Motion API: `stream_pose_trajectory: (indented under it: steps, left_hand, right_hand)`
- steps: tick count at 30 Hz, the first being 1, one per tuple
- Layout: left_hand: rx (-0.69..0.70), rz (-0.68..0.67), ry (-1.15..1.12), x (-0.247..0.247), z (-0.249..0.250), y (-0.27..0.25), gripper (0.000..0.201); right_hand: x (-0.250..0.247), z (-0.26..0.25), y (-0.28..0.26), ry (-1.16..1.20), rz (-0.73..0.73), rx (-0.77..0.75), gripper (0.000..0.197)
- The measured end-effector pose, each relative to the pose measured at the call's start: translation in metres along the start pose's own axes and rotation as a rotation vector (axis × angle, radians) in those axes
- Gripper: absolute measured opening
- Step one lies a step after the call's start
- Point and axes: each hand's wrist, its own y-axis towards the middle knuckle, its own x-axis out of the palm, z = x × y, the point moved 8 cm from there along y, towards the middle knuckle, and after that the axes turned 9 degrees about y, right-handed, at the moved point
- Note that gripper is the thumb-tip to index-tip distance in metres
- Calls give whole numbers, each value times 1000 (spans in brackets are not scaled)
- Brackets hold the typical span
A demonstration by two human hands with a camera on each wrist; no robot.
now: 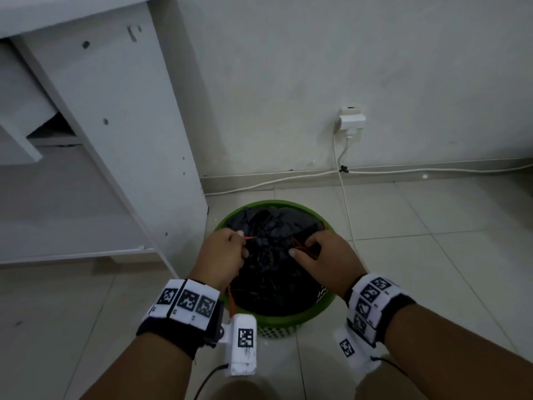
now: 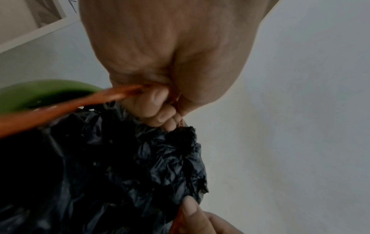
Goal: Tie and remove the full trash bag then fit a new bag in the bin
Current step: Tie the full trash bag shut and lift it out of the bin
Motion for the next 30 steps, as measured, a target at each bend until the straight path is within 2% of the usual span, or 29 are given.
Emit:
stream_pose_trajectory:
  steps: [2, 3, 6, 7, 11, 14, 15, 17, 19, 20, 24, 26, 27, 28, 30]
  left_hand:
    - [-24, -5, -43, 0, 3, -2, 36]
    - [-32, -4, -66, 0, 4, -3, 35]
    - [-64, 10, -124, -2, 4, -4, 35]
    - [-75, 20, -143, -4, 4, -4, 35]
    - [-101, 86, -188, -13, 3, -4, 38]
    - [-102, 145, -227, -19, 11, -6, 42]
    - [-104, 153, -261, -20, 15, -7, 40]
    - [-90, 159, -334, -21, 28, -10, 36]
    - [-34, 146, -400, -19, 45, -13, 30]
    - [17, 131, -399, -17, 55, -14, 27]
    - [283, 35, -196, -5, 76, -20, 20]
    - [347, -19, -100, 0, 70, -19, 23]
    - [354, -50, -92, 2, 66, -21, 27]
    - [352, -86, -117, 4, 62, -22, 33]
    - [370, -137, -171, 6, 62, -27, 43]
  right_hand:
    - [10, 0, 0, 123, -106, 53, 52]
    - [13, -1, 1, 110, -134, 35, 52]
    - [16, -12, 3, -187, -119, -139, 35]
    - [15, -15, 4, -198, -130, -146, 31]
    - [7, -21, 1, 135, -261, -50, 24]
    - [-15, -48, -6, 267, -207, -140, 29]
    - [-21, -57, -7, 229, -160, -207, 32]
    - [-27, -77, -10, 6, -68, -329, 38]
    - [-21, -101, -17, -274, 20, -461, 35]
    - [-16, -112, -20, -342, 39, -536, 31]
    - [-3, -142, -28, -200, -169, -707, 14]
    - [-9, -148, -20, -120, -250, -656, 12]
    - [-16, -145, -11, -72, -273, -561, 14]
    - [-23, -142, -2, -31, -283, -473, 18]
    - [-40, -141, 9, 13, -255, -391, 22]
